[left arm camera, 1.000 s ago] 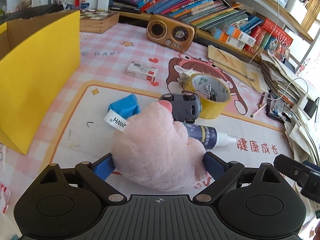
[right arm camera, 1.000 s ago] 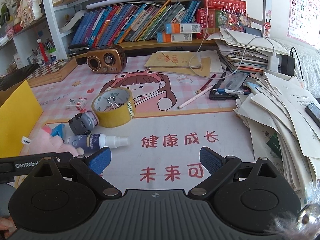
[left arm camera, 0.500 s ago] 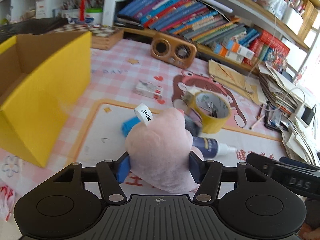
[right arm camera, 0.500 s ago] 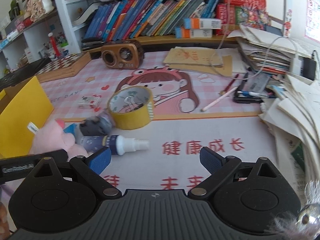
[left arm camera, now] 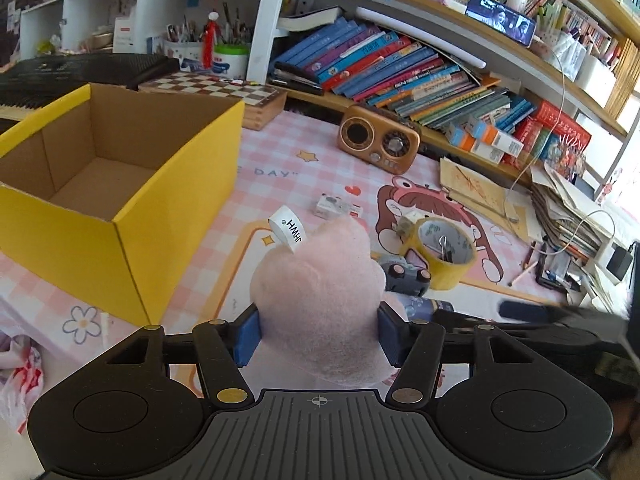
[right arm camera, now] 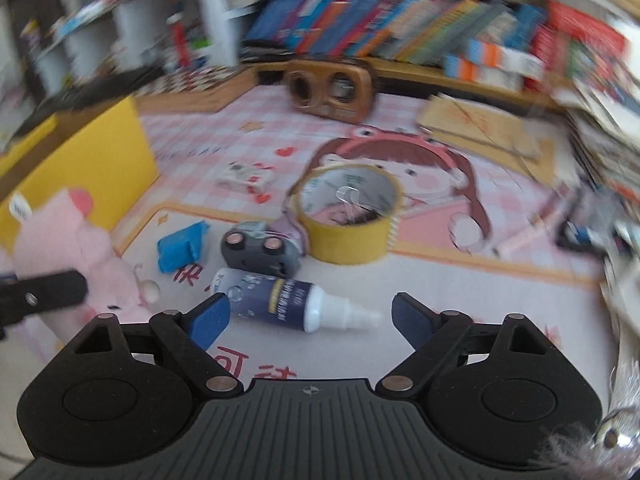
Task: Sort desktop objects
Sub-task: 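Grasp the pink plush pig with left tool while right tool grasps the spray bottle, then lift the pig with left tool while right tool lifts the bottle toward the yellow box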
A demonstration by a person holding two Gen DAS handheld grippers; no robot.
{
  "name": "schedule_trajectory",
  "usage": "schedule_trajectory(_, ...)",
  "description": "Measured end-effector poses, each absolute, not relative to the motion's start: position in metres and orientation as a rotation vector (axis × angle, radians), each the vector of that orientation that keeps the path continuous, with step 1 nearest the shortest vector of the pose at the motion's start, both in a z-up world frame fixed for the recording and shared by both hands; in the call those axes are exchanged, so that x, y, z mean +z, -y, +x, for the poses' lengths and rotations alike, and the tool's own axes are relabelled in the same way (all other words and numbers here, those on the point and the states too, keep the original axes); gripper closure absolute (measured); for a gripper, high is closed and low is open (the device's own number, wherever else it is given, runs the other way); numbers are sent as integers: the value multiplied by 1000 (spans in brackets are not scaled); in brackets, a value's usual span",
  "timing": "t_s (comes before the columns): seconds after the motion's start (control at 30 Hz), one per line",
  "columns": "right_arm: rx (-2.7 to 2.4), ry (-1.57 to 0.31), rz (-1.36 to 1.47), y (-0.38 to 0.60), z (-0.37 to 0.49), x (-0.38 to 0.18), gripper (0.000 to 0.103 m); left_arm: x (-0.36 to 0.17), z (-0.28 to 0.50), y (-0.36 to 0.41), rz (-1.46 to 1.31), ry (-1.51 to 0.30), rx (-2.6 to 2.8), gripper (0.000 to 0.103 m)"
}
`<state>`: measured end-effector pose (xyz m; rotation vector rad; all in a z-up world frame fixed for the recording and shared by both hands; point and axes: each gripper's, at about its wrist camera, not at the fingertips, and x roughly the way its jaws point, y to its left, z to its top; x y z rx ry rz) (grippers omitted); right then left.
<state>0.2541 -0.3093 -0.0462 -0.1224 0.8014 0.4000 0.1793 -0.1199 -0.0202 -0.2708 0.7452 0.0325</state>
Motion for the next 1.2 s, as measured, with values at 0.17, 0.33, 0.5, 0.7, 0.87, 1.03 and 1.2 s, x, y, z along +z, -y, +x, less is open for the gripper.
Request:
schedule_trajectory(0.17, 562, -799, -354, 285, 267, -60, 26, -20, 173, 116, -282, -744, 37, 44)
schedule_trajectory(0.33, 630, -842, -450, 273, 280, -72, 41, -19, 167, 113, -294, -733, 43, 44)
schedule_trajectory(0.5, 660, -922, -420, 275, 277, -69, 58, -20, 165, 110, -310, -732, 56, 44)
schedule_trajectory(0.7, 707, -989, -332, 274, 258, -70, 68, -23, 165, 109, -319, -737, 58, 44)
schedule_trajectory(0.87, 717, -949, -354, 260, 263, -74, 66, -21, 163, 111, -309, -739, 55, 44)
schedule_trajectory(1.03, 715, -964, -320, 259, 273, -74, 68, -19, 156, 108, -312, -732, 69, 44)
schedule_trajectory(1.2, 679, -970, -259, 266, 273, -73, 73, -19, 152, 106, -319, -730, 74, 44)
